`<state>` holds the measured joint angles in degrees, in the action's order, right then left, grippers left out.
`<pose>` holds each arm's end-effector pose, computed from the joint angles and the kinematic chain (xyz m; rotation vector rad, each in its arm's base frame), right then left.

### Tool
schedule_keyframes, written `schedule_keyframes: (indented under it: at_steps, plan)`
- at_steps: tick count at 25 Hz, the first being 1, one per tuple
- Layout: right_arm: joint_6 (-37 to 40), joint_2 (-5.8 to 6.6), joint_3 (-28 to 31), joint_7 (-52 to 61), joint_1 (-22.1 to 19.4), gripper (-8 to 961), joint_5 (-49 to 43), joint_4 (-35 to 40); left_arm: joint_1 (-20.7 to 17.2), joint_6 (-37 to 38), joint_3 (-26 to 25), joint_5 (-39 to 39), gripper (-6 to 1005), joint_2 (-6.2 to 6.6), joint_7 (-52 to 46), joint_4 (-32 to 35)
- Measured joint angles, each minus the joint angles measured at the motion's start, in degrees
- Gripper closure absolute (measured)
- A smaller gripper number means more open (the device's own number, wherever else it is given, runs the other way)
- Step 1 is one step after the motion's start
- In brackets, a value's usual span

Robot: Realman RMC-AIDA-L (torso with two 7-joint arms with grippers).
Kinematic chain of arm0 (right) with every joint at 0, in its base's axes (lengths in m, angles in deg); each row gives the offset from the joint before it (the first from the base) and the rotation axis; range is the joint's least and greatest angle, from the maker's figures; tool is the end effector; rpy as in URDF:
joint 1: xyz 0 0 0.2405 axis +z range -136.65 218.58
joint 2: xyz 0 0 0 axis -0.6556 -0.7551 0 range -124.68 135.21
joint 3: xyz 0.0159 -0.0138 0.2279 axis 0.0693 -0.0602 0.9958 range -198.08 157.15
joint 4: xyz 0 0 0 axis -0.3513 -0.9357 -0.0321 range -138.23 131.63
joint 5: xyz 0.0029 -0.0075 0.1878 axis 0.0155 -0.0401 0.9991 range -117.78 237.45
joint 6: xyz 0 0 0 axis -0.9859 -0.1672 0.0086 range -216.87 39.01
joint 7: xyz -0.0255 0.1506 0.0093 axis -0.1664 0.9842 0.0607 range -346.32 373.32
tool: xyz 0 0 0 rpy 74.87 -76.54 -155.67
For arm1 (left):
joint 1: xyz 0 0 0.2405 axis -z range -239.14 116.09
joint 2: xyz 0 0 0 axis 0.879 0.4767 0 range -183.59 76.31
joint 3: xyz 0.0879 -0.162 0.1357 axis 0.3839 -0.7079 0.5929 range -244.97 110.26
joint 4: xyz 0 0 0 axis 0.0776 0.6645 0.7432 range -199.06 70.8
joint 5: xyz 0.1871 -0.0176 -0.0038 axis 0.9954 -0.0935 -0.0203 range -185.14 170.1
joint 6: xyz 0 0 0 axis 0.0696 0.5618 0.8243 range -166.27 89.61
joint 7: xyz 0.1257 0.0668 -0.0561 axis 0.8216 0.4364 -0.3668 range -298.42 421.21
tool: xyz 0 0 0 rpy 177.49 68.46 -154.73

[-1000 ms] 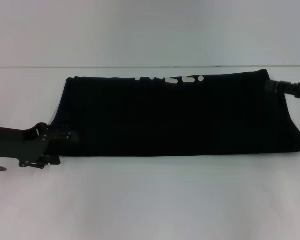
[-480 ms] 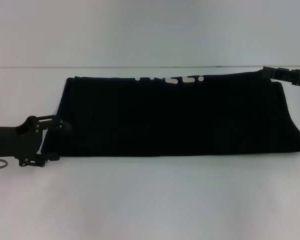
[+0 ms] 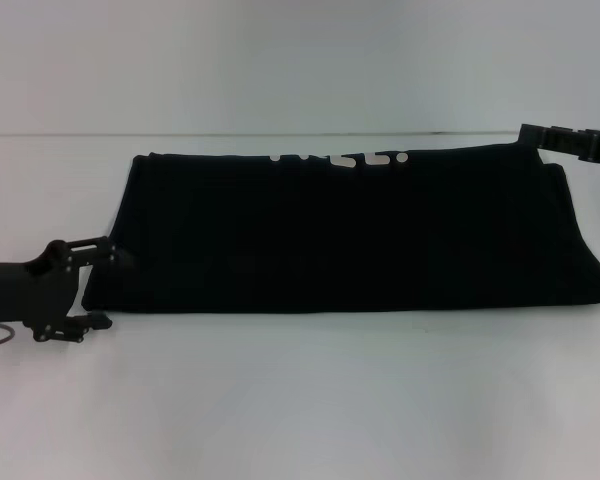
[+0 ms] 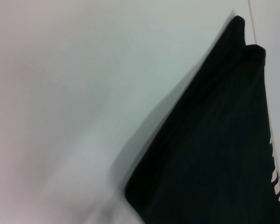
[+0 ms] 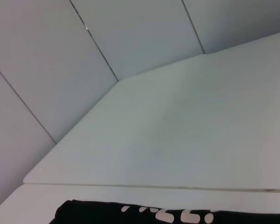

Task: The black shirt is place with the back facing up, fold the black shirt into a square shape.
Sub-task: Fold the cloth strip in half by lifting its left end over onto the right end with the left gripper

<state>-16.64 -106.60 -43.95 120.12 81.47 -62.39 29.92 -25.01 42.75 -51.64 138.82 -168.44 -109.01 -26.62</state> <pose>0.2426 0.3893 0.0747 -2.2026 1.1778 0.7103 -0.2945 0.3282 0.0467 -1.3415 -2.5100 -0.6234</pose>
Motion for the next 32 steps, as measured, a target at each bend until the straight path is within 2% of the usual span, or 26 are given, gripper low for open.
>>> schedule_keyframes:
  at_steps: [32]
  plan:
    - [0.1,-0.01,0.1,0.3,0.2,250,0.1,0.0,0.0,-7.2,0.1,-0.4,150,-0.69,0.9,-3.4]
